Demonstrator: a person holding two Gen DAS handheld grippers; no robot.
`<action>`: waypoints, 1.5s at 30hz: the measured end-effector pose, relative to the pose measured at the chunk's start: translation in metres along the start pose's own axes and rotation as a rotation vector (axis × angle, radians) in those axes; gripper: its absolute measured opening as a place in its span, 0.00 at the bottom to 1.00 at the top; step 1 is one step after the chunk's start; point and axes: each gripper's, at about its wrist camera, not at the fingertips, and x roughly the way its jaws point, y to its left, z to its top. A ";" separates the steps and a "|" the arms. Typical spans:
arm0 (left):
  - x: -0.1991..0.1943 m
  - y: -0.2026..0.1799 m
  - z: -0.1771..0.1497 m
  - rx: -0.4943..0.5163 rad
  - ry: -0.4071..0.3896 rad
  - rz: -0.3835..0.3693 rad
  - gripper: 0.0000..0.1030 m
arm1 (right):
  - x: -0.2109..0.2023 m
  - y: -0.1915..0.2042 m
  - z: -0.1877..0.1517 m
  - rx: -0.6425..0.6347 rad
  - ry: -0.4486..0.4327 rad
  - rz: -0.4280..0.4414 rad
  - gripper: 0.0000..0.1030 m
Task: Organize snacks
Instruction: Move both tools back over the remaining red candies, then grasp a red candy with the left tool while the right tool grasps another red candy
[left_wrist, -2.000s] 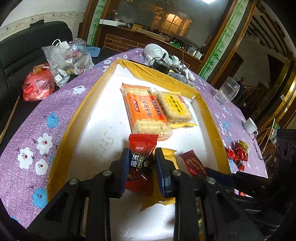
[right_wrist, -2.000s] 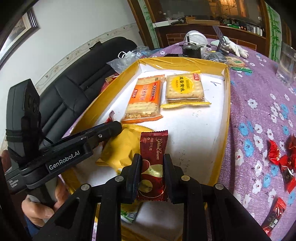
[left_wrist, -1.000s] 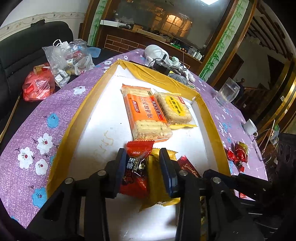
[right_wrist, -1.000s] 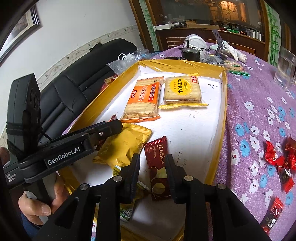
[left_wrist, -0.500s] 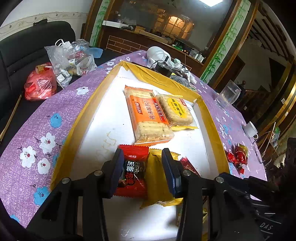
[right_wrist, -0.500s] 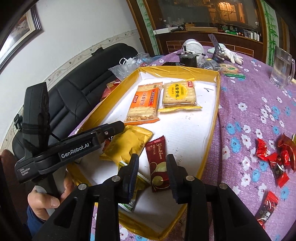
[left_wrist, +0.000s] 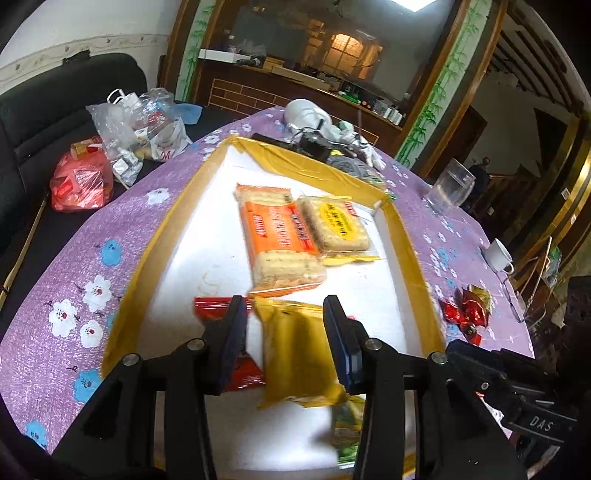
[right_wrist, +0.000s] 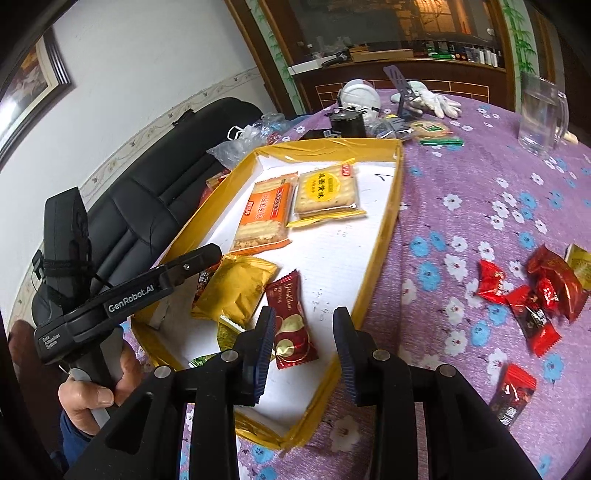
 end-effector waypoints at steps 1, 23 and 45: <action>-0.001 -0.005 0.000 0.010 0.000 -0.004 0.40 | -0.003 -0.002 0.000 0.006 -0.002 0.002 0.33; -0.002 -0.122 -0.016 0.238 0.088 -0.125 0.44 | -0.090 -0.132 0.011 0.226 -0.151 -0.061 0.40; 0.064 -0.251 -0.090 0.508 0.299 -0.146 0.46 | -0.102 -0.215 -0.008 0.436 -0.187 -0.061 0.42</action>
